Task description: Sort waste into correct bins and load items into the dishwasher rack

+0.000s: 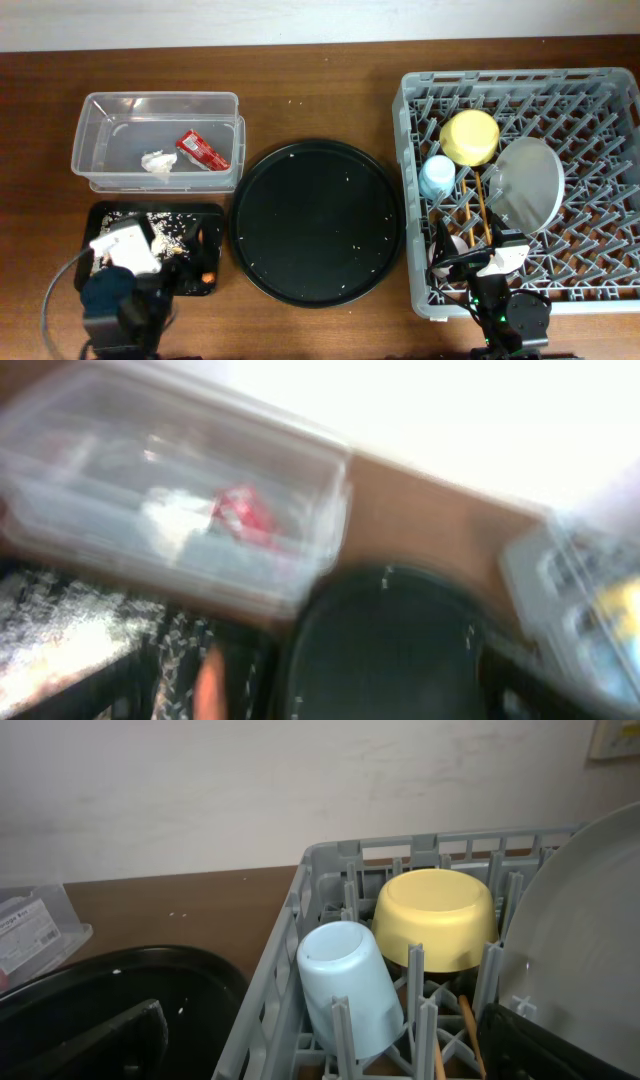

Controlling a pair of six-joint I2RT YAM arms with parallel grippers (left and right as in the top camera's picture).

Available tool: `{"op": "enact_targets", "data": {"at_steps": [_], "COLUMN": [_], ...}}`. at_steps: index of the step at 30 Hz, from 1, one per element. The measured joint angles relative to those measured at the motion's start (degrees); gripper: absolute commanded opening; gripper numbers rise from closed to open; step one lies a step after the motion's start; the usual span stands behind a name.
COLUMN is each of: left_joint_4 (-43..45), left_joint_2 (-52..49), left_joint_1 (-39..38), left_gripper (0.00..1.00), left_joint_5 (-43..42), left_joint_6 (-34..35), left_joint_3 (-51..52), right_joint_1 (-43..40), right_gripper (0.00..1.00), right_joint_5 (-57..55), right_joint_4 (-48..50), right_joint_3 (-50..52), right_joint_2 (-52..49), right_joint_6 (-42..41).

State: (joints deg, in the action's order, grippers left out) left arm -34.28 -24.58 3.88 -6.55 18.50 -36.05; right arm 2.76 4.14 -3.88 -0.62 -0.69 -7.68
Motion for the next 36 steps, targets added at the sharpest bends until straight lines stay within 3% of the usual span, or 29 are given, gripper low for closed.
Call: {"op": "enact_targets", "data": {"at_steps": [2,4,9,16,22,25,36], "left_joint_4": [14.86,23.45,30.93,30.67,30.53,30.23,30.03], "left_joint_2": [2.75,4.87,9.4,17.33,23.74,23.74,23.74], "left_joint_1": [0.0,0.0,0.0,-0.83,-8.02,-8.07,-4.52], "left_gripper": [0.99,0.99,0.99,0.99,0.99,0.99,0.99], "left_joint_5": [-3.23,-4.68,-5.68,-5.03,-3.02,-0.39,2.56], "left_joint_6": [0.17,0.2,0.22,0.17,-18.67,-22.34,-23.69], "left_joint_3": [9.05,14.95,27.47,35.1,35.1,35.1,35.1], "right_joint_1": [0.0,0.0,0.0,0.0,0.0,0.0,0.0], "right_gripper": [0.98,0.98,0.98,0.98,0.98,0.98,0.98], "right_joint_5": [0.02,0.0,0.02,0.0,0.0,0.0,0.0], "right_joint_4": [-0.02,0.0,-0.02,0.0,0.0,0.0,0.0], "right_joint_3": [0.0,0.0,0.0,0.0,0.0,0.0,0.0], "right_joint_2": [0.02,0.0,0.0,0.0,0.0,0.0,0.0], "right_joint_6": [0.0,-0.02,-0.04,0.0,-0.02,0.0,-0.02]}}
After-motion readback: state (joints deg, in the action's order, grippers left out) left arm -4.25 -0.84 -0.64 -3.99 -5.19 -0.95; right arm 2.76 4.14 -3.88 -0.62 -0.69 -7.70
